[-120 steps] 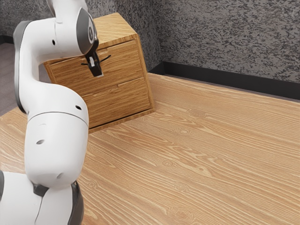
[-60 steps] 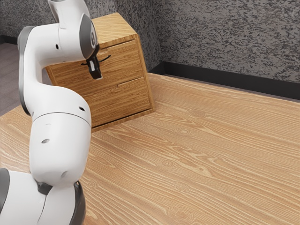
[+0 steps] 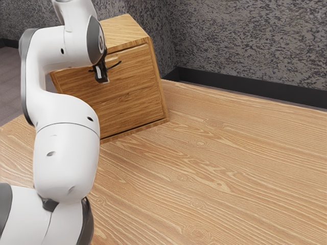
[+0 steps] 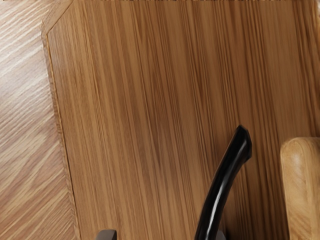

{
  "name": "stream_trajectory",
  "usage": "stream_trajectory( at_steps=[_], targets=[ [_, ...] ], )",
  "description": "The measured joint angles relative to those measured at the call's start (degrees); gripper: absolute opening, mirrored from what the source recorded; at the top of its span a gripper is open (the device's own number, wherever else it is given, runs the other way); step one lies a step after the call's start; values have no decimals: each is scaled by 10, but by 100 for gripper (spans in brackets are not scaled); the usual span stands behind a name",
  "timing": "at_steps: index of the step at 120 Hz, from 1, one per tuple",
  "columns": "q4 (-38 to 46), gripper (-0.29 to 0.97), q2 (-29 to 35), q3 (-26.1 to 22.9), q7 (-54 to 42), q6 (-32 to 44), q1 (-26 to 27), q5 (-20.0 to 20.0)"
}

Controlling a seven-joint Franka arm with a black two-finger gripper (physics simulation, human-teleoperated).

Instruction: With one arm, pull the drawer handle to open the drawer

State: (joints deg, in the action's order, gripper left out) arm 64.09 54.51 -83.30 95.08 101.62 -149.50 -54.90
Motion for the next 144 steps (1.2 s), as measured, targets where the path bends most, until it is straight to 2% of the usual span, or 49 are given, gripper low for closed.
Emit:
stream_trajectory(
  at_steps=[50, 144],
  targets=[
    [-4, 9, 0, 8, -21, 6, 8, -7],
    [9, 7, 0, 18, -35, 4, 33, -5]
  ],
)
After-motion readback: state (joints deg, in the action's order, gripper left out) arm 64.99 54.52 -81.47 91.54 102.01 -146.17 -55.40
